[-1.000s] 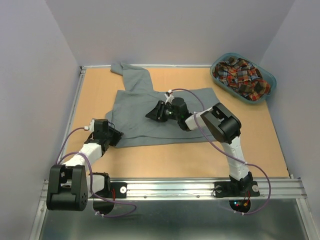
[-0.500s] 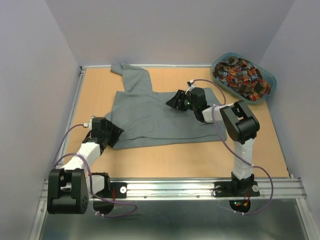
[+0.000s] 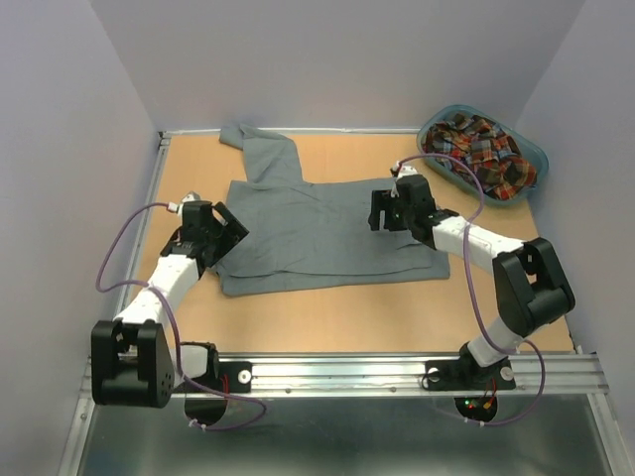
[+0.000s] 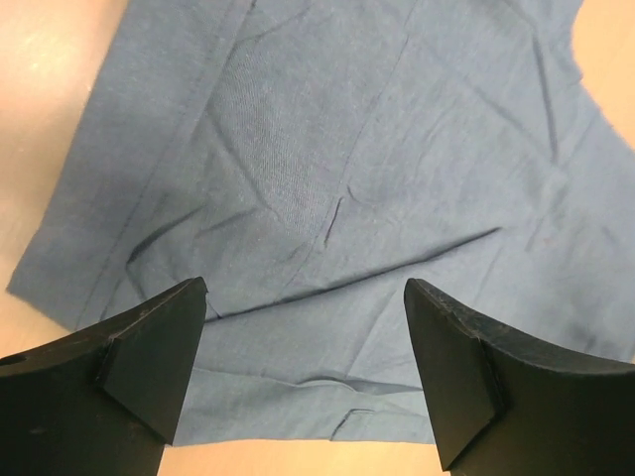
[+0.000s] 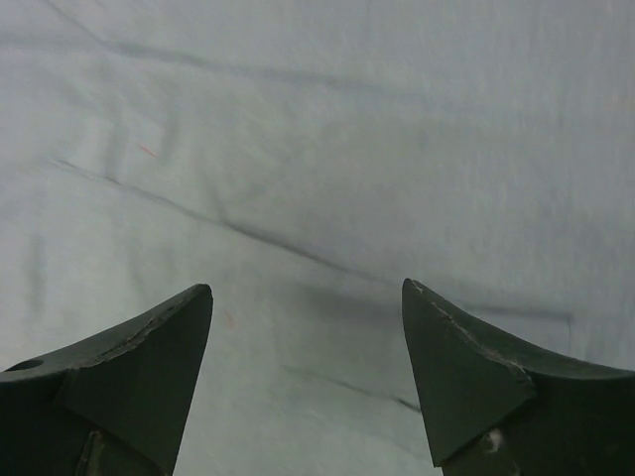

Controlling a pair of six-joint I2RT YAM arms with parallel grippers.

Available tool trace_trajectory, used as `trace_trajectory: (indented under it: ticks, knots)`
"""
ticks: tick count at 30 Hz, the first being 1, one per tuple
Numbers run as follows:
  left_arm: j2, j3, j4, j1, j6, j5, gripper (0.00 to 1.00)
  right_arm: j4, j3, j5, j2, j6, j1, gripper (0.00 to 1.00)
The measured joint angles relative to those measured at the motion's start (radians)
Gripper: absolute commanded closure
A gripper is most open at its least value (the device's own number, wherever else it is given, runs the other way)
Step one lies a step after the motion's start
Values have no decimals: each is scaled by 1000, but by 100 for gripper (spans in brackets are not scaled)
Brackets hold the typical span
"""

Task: Fold and stack the long sleeve shirts
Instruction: Fold the shirt

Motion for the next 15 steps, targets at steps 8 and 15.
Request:
trace_trajectory:
  ticks: [8,15]
  knots:
    - [271,166,-47,-139,89,-95,11,-143,-59,70,27,-51,0,18]
    - [469,255,-107,-186,153,-151,11,-148,-69,65,84,-59,5,18]
